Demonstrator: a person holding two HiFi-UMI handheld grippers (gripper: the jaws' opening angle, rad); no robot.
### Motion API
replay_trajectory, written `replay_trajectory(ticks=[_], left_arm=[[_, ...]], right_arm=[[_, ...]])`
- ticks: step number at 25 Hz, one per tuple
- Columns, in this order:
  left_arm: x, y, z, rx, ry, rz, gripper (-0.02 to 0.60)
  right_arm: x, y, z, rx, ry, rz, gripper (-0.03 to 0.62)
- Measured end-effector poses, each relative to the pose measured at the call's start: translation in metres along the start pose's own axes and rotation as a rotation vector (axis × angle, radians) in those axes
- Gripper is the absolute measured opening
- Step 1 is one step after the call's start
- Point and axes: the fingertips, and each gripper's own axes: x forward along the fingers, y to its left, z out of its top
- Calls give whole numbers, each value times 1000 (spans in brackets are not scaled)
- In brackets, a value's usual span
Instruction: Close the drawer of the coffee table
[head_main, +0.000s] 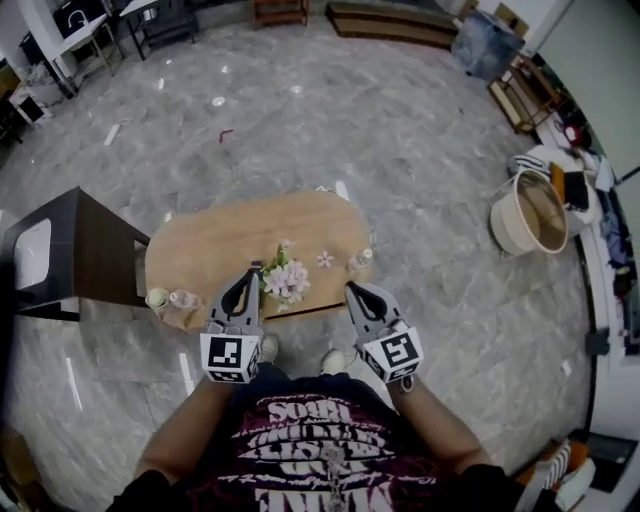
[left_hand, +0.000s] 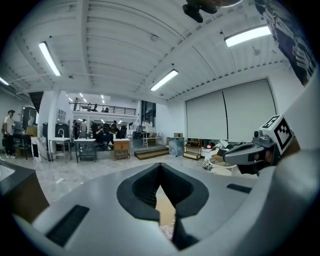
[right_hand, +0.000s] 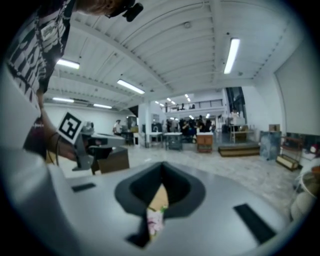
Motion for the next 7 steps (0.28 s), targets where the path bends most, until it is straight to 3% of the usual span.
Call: replay_trajectory(ticks=[7], left_arm=[[8, 71, 6, -63, 40, -120, 20]], right_arm=[[51, 22, 35, 53, 0, -103, 34]])
